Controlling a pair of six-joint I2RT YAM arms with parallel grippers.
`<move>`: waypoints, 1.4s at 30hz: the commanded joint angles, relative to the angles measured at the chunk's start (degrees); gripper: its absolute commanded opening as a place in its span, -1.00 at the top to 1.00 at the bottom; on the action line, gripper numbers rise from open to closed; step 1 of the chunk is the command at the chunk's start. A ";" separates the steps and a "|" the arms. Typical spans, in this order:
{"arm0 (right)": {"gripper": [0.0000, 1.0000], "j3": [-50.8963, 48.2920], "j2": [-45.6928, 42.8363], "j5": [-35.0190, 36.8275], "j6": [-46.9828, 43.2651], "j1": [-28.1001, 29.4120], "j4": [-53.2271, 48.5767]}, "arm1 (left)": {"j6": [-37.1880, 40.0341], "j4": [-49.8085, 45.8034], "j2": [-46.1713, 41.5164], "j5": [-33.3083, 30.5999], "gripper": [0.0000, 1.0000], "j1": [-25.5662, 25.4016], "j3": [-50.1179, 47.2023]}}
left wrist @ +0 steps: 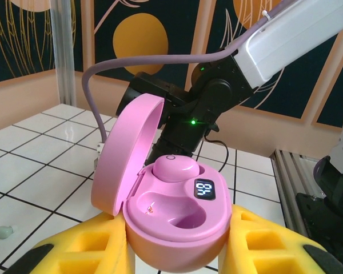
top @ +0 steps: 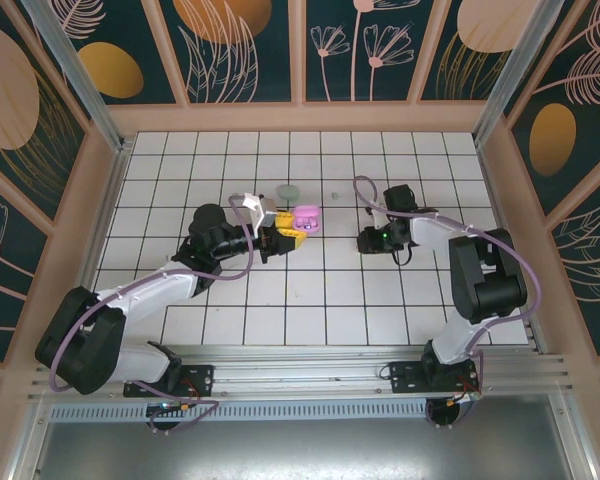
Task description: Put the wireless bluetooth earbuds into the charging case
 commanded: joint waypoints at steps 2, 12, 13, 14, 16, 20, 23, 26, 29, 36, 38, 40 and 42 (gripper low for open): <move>0.33 2.19 1.98 1.03 -1.90 0.83 -0.69 | -0.45 2.60 0.62 0.74 0.91 -0.35 0.21; 0.33 3.62 5.15 1.78 -2.00 3.43 -1.45 | 0.10 1.85 1.12 0.73 0.91 -0.36 0.40; 0.33 3.71 5.39 1.97 -2.00 3.60 -1.57 | 0.10 1.78 1.15 0.64 0.91 -0.35 0.39; 0.33 3.90 5.59 2.08 -1.93 3.81 -1.65 | 0.19 1.69 1.17 0.65 0.91 -0.30 0.42; 0.35 4.16 5.78 2.35 -1.74 4.09 -2.04 | 0.35 1.39 1.03 0.60 0.91 -0.36 0.41; 0.40 4.52 5.67 2.57 -0.64 4.48 -2.62 | 0.63 0.75 0.81 0.63 0.90 -0.34 0.41; 0.40 4.69 5.15 2.70 0.08 4.76 -3.27 | 0.72 0.69 0.69 0.60 0.90 -0.34 0.30; 0.40 5.04 4.73 2.66 0.58 4.74 -4.43 | 0.71 0.61 0.60 0.51 0.90 -0.38 0.31; 0.38 5.11 4.35 1.85 1.16 4.80 -5.34 | 0.80 0.53 0.53 0.46 0.90 -0.38 0.27; 0.36 4.08 3.63 -0.08 2.27 4.81 -5.61 | 0.86 0.19 0.05 0.38 0.90 -0.37 0.20; 0.36 3.83 3.63 -0.70 2.49 4.79 -5.44 | 0.89 -0.04 -0.08 0.33 0.90 -0.28 0.23; 0.36 3.69 3.69 -1.14 2.79 4.79 -5.29 | 0.96 -0.25 -0.29 0.33 0.90 -0.41 0.15; 0.36 3.64 3.81 -1.58 3.18 4.79 -5.25 | 1.06 -0.57 -0.42 0.25 0.90 -0.40 0.21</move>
